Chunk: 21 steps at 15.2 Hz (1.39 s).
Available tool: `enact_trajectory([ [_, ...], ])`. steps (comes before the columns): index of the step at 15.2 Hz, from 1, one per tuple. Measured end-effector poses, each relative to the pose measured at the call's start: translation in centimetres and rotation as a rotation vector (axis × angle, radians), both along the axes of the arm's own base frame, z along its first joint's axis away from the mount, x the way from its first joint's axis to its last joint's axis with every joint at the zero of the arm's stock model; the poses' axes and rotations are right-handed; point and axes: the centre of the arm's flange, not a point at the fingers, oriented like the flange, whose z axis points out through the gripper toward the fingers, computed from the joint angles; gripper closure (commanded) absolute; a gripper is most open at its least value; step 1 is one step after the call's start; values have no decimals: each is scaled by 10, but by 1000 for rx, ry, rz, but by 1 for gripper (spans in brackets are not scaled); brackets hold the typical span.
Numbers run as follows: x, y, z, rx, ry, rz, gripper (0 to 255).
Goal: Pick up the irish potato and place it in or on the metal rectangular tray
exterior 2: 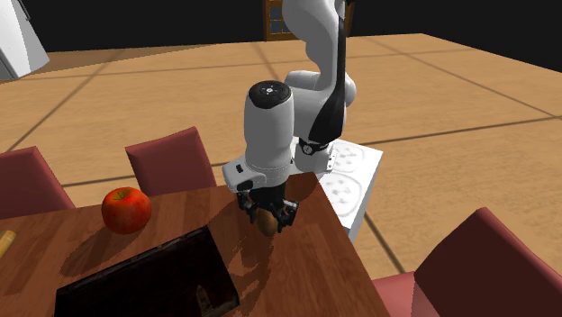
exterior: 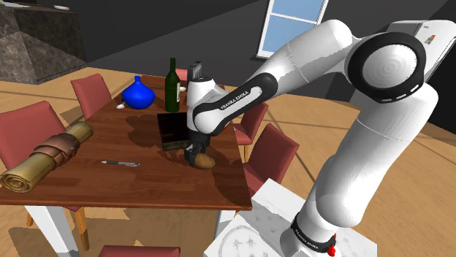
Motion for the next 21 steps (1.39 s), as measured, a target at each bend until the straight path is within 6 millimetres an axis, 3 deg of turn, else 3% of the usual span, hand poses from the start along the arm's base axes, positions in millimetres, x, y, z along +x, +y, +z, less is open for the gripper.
enact_trajectory([
  [3, 0, 0, 6, 0, 1, 0, 255],
  [21, 0, 1, 100, 0, 1, 0, 255],
])
